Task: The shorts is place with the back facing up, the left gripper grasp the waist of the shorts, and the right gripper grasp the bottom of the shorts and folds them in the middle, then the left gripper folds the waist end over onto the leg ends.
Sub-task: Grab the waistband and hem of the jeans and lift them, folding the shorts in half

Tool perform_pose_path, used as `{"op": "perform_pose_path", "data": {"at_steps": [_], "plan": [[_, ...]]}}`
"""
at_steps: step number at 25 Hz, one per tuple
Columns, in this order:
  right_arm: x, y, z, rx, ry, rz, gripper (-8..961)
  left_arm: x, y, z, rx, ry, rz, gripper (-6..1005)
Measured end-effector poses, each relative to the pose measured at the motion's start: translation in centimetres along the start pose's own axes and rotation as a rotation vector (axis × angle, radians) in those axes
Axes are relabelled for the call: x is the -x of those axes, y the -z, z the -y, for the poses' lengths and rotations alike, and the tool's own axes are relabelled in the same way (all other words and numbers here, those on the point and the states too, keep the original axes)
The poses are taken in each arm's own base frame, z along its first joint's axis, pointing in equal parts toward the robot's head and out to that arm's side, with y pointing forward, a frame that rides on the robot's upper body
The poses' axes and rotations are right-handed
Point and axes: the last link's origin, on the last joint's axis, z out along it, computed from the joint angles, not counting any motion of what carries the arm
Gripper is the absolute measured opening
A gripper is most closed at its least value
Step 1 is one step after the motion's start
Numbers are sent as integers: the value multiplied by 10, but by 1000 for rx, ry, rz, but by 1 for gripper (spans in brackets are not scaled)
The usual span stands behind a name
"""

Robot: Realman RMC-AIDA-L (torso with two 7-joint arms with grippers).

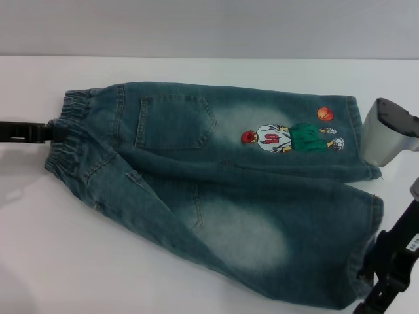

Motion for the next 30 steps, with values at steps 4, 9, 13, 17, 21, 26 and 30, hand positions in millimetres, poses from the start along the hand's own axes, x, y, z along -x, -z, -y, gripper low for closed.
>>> {"op": "perform_pose_path", "data": {"at_steps": [4,9,13,17,21,26,30], "plan": [[3,0,0,-3,8,4,805,0,-1,0,-2,-3,2,44],[8,0,-2,2,30,21,804,0,-1,1,-9,-3,-1,43],[13,0,-3,6,46,39,804,0,-1,0,-8,-3,-1,43],[19,1,-4,3,69,68,803,0,-3,-1,-6,-2,-1,44],[21,1,-5,7,79,81,803,0,-3,-1,-4,-2,-1,44],[17,0,-5,13,76,71,802,1,-3,-1,-5,-1,-1,43],[16,-1,-5,13,75,66,802,1,-3,-1,-5,-1,-1,44]]}}
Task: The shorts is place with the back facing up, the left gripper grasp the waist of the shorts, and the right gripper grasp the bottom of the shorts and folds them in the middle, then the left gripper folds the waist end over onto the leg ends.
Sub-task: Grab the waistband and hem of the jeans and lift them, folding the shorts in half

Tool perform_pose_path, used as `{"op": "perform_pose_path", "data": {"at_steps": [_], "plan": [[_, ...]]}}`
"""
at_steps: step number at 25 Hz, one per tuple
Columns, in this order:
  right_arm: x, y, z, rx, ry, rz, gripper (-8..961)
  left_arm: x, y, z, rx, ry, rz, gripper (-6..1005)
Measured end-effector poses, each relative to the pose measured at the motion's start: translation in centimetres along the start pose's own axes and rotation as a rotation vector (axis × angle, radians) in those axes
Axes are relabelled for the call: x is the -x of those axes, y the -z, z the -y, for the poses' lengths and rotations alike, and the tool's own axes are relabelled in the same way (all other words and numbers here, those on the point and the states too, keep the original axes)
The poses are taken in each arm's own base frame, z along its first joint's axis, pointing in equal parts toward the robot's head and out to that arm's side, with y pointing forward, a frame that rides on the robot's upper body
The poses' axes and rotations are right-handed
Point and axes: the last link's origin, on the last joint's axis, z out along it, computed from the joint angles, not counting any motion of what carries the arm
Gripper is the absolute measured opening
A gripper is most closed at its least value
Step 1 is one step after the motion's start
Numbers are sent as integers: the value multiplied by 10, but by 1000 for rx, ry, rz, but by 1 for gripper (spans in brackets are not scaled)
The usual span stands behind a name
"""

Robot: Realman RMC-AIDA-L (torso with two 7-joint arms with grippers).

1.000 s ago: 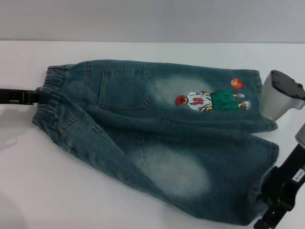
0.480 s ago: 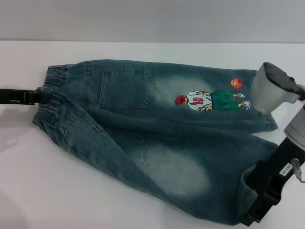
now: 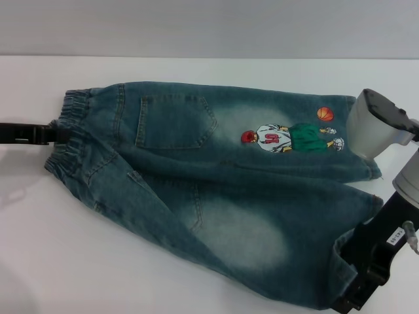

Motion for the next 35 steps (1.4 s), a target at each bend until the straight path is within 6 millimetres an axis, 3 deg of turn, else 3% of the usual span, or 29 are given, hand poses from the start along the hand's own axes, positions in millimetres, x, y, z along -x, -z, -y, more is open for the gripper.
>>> {"op": "perform_pose_path", "data": {"at_steps": [9,14,17,28,33,35], "plan": [[0,2,1,-24,26,-4,801,-1,0,0,-3,-1,-3,43],[0,5,2,-36,32,3,633,-1,0,1,-6,-2,-5,44],[0,6,3,-40,36,2,428,-2,0,1,-8,-2,-5,43],[-3,11,3,-43,36,-3,201,-4,1,2,-16,-7,-11,43],[-9,11,-2,-2,57,14,7,-6,2,4,-31,-6,-21,44],[-12,13,-5,22,66,37,5,-6,1,5,-36,-6,-24,44]]}}
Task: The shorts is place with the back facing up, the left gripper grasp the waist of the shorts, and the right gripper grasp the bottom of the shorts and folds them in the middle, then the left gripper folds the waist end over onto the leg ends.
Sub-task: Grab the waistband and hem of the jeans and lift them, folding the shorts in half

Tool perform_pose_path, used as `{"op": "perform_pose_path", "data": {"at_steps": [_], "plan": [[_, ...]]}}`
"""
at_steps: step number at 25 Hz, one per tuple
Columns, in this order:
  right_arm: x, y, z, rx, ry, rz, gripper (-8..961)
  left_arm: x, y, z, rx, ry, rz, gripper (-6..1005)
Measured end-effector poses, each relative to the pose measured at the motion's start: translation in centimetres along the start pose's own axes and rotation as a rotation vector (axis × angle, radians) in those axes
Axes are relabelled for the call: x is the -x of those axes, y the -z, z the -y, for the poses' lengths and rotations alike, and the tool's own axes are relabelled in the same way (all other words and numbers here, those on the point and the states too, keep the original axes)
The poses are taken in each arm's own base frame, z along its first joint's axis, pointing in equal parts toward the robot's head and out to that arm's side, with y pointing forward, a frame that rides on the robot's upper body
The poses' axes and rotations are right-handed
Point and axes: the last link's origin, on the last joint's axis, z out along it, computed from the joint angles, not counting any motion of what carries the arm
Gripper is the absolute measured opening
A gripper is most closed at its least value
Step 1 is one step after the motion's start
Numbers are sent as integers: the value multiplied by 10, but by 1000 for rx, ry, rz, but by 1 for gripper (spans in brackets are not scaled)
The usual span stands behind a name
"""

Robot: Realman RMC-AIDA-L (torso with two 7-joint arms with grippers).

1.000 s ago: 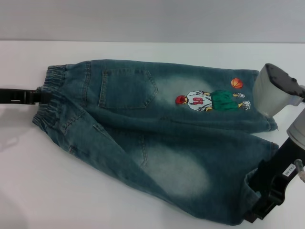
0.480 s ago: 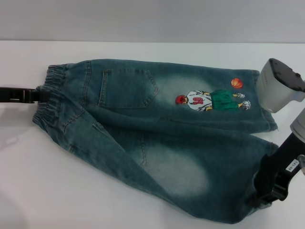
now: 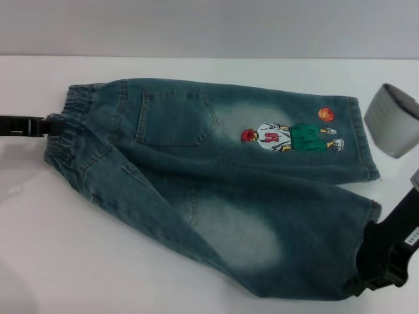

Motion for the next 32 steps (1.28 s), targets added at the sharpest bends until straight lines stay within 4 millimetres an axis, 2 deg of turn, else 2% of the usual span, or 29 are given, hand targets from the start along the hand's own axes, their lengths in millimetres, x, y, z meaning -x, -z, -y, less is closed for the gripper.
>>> {"op": "perform_pose_path", "data": {"at_steps": [7,14,22,32], "plan": [[-16,15,-13,64,68,232,1,-2,-1,2,-17,-2,-12,43],[-29,24,-11,33,85,373,1,-5,-3,5,-49,7,-36,44],[-61,44,-1,-145,51,693,1,1,-4,12,-130,23,-85,43],[-84,52,15,-340,-28,841,1,2,2,12,-168,14,-128,44]]}}
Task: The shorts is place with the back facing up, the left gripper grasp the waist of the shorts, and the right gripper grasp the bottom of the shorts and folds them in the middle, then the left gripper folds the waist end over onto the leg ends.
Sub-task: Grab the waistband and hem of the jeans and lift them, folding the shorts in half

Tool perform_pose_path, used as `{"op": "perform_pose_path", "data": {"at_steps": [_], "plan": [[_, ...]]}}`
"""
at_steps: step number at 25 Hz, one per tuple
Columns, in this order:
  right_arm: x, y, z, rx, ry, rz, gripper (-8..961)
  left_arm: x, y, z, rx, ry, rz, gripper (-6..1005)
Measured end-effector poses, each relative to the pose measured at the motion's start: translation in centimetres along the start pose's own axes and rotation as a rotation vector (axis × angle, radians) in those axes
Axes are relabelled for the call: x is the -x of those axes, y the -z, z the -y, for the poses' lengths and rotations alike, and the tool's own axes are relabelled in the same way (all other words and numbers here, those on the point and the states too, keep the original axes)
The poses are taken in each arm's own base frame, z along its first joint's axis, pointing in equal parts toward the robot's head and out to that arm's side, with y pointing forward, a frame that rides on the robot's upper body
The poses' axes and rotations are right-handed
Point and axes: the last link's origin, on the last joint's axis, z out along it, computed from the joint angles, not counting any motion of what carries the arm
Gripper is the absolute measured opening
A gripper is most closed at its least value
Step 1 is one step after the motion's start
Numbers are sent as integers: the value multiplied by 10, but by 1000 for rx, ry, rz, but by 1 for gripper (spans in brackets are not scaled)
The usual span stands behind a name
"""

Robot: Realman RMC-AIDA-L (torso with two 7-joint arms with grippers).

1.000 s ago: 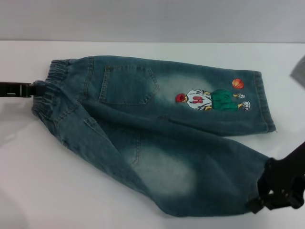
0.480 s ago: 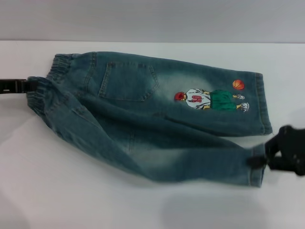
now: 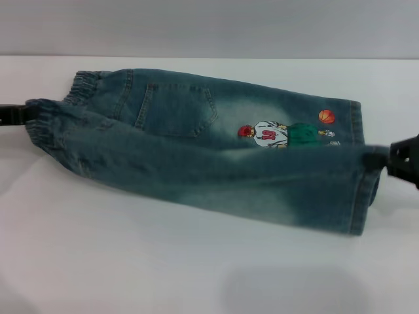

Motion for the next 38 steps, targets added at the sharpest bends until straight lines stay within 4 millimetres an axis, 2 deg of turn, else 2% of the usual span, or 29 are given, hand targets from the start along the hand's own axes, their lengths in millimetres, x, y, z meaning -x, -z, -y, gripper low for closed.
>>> {"op": "perform_pose_path", "data": {"at_steps": [7,14,22,32,38], "plan": [[-8,12,3,-103,33,133,1,13,14,6,17,47,-87,43],[-21,15,6,-229,55,231,1,17,21,11,30,59,-183,44],[-29,16,6,-283,72,265,1,19,25,15,27,80,-260,44],[-32,12,6,-278,79,282,1,35,31,15,50,104,-262,43],[-30,0,3,-224,97,250,1,38,32,10,87,91,-250,44]]}}
